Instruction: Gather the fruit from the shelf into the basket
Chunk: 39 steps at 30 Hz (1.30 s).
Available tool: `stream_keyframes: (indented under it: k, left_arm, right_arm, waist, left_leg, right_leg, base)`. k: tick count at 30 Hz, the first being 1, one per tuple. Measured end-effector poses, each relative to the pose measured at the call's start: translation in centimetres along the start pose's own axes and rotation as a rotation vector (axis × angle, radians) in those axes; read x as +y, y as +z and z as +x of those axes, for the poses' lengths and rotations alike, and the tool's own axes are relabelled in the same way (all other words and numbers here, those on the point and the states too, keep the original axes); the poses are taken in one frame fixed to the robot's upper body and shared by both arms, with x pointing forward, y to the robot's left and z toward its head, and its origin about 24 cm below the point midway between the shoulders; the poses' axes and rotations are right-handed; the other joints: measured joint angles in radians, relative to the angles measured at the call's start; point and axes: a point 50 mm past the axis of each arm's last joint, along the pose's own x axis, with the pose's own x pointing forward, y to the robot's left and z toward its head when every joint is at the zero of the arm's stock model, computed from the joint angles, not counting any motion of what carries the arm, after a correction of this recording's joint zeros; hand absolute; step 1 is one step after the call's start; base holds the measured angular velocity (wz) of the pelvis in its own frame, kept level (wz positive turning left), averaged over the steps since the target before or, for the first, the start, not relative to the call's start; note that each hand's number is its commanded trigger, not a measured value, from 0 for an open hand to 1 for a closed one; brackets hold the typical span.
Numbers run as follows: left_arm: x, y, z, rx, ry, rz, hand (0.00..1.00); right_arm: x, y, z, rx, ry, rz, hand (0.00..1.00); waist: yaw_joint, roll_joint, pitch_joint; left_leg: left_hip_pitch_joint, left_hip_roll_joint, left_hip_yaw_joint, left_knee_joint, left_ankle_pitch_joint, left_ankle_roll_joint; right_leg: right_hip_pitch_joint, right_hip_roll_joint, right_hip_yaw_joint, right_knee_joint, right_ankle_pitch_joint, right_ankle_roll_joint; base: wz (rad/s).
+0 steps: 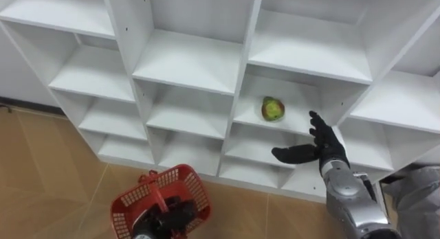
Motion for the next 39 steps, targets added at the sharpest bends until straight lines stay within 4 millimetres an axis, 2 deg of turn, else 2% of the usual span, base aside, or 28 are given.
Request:
stream_keyframes:
  k: [1, 3, 6, 9, 14, 16, 24, 34, 39]
  left_arm:
    - [0.0, 0.1, 0.1, 0.0, 0.005, 0.002, 1.0]
    - [0.0, 0.6, 0.5, -0.009, 0.016, 0.009, 1.0]
    - [-0.2, 1.3, 0.8, -0.037, 0.019, 0.014, 1.0]
    - [-0.5, 1.7, 0.9, -0.052, 0.014, 0.016, 1.0]
    - [-0.7, 2.1, 1.1, -0.062, 0.011, 0.018, 1.0]
    - [-0.8, 2.2, 1.1, -0.065, 0.008, 0.017, 1.0]
    - [-0.8, 2.0, 1.2, -0.06, 0.015, 0.014, 1.0]
    - [-0.9, 2.2, 1.3, -0.061, 0.019, 0.023, 1.0]
    - [-1.6, 2.0, 1.5, -0.062, 0.009, 0.012, 1.0]
  right_arm:
    - [0.0, 0.1, 0.2, 0.005, -0.009, -0.001, 0.0]
    - [-0.4, 0.7, 1.0, 0.017, -0.048, -0.002, 0.0]
    - [-0.6, 1.9, 1.5, -0.011, -0.086, 0.019, 0.0]
    - [-0.7, 2.6, 1.6, -0.036, -0.11, 0.04, 0.0]
    - [-0.8, 2.6, 1.7, -0.033, -0.131, 0.036, 0.0]
    - [-0.9, 2.5, 1.8, -0.02, -0.139, 0.03, 0.0]
    - [-1.4, 5.4, 2.5, -0.088, -0.172, 0.048, 0.0]
    - [-1.4, 6.5, 2.6, -0.122, -0.178, 0.057, 0.0]
    - [-1.3, 6.7, 2.6, -0.141, -0.176, 0.065, 0.0]
  waist:
    - [0.003, -0.001, 0.0019]
    - [0.007, -0.007, 0.0109]
    - [0.014, -0.019, 0.0174]
    - [0.014, -0.026, 0.019]
    - [0.02, -0.036, 0.0239]
    - [0.016, -0.037, 0.0245]
    - [0.018, -0.04, 0.0254]
    - [0.021, -0.039, 0.0256]
    - [0.024, -0.038, 0.0263]
  left_leg:
    - [-0.004, 0.0, 0.001, 0.003, 0.0, 0.0]
    - [-0.013, 0.001, -0.001, 0.006, 0.0, 0.0]
    - [-0.054, 0.004, -0.002, 0.021, 0.0, 0.0]
    - [-0.097, 0.006, -0.011, 0.039, 0.0, 0.0]
    - [-0.134, 0.014, -0.013, 0.052, 0.0, 0.0]
    - [-0.145, 0.014, -0.016, 0.059, 0.0, 0.0]
    - [-0.187, 0.016, -0.014, 0.068, 0.001, 0.0]
    - [-0.208, 0.015, -0.015, 0.07, 0.001, 0.0]
    - [-0.22, 0.014, -0.014, 0.074, 0.001, 0.0]
  right_leg:
    - [-0.002, 0.0, 0.0, 0.0, 0.0, 0.0]
    - [-0.006, 0.001, -0.002, -0.002, 0.001, -0.001]
    - [-0.047, 0.001, -0.003, 0.011, 0.003, -0.005]
    - [-0.078, 0.002, -0.01, 0.013, 0.01, -0.007]
    - [-0.109, 0.004, -0.016, 0.014, 0.016, -0.01]
    - [-0.114, 0.002, -0.028, 0.014, 0.016, -0.01]
    - [-0.161, 0.001, -0.029, 0.029, 0.017, -0.012]
    - [-0.181, 0.002, -0.029, 0.03, 0.017, -0.012]
    - [-0.192, 0.001, -0.027, 0.031, 0.018, -0.013]
  base:
    - [0.0]
    - [0.02]
    - [0.0]
    - [0.04]
    - [0.02]
    - [0.07]
    - [-0.01]
    - [0.0]
    - [0.0]
